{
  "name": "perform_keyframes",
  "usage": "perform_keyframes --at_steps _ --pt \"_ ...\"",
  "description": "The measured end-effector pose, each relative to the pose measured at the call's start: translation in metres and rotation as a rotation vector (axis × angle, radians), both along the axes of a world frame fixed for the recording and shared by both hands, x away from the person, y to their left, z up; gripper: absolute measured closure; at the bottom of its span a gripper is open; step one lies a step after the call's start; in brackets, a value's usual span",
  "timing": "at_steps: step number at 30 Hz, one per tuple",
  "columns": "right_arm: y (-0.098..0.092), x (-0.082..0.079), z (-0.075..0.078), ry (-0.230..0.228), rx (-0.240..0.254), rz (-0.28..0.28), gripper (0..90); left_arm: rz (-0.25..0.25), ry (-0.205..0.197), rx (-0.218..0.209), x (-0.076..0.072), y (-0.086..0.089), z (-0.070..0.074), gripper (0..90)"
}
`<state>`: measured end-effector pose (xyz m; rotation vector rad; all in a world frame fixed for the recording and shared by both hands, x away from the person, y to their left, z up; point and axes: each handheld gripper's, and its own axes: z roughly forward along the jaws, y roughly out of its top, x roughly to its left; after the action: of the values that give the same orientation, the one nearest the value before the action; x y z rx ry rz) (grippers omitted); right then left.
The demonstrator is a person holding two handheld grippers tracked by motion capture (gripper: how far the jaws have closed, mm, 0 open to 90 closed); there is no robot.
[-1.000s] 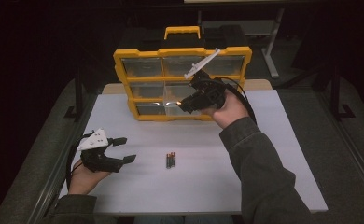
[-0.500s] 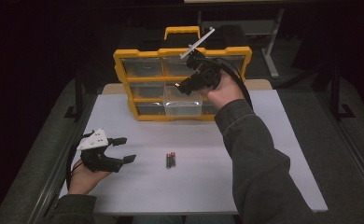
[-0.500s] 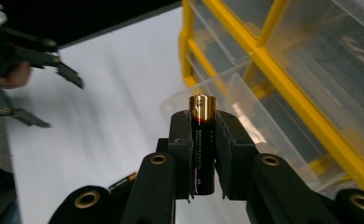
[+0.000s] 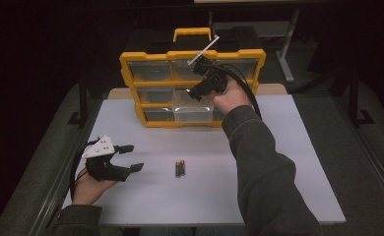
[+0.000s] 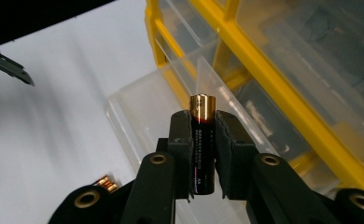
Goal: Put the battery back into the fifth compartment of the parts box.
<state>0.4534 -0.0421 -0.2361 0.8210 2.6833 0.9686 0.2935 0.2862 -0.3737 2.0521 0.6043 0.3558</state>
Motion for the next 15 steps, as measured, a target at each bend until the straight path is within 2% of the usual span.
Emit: perform_keyframes --at_steps 4,8,10,15 --pt "-0.003 0.004 -0.007 0.006 0.019 -0.008 76.2 0.004 0.008 -0.007 0.0 0.0 0.0 26.0" --pt "-0.004 0.006 -0.014 0.014 0.019 -0.009 76.2 0.002 0.004 -0.002 0.0 0.0 0.0 25.9" --pt "-0.005 0.006 -0.017 0.031 0.025 -0.018 76.2 0.003 0.003 -0.005 0.0 0.0 0.0 25.9" --pt "-0.004 0.009 -0.024 0.043 0.009 -0.025 75.2 0.003 0.01 -0.001 0.0 0.0 0.0 25.9"
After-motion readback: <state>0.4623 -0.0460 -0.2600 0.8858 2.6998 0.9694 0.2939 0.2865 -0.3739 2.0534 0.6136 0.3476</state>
